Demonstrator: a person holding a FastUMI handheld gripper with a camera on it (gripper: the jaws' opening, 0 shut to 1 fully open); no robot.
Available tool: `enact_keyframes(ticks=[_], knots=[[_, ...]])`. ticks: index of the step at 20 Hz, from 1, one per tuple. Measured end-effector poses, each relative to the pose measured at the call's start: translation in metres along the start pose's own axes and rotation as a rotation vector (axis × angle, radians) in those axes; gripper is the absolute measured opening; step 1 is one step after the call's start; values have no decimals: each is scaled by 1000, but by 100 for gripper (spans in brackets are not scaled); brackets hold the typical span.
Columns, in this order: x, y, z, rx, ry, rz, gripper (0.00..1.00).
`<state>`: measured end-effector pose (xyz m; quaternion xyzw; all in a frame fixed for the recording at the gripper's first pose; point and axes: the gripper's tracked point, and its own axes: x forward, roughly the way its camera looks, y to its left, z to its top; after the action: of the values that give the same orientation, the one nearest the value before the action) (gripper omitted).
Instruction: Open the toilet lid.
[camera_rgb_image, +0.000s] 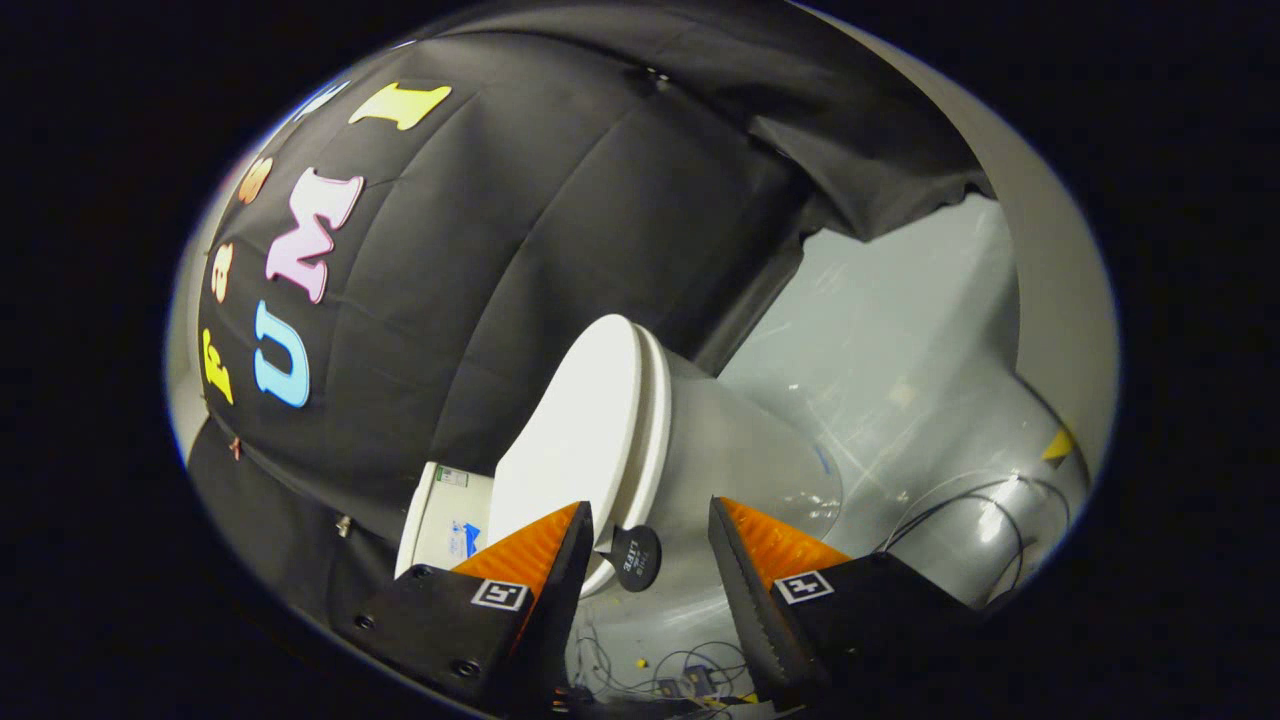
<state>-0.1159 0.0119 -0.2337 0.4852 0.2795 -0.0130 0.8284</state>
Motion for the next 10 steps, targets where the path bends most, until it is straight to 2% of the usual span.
enact_keyframes(ticks=[1,4,5,7,9,10], knots=[[0,2,-5,46,22,26,74],[9,-2,-12,123,42,42,51],[10,-2,-14,135,50,49,51],[10,4,-13,184,73,83,40],[13,1,-22,192,93,73,40],[11,2,-13,211,67,81,26]])
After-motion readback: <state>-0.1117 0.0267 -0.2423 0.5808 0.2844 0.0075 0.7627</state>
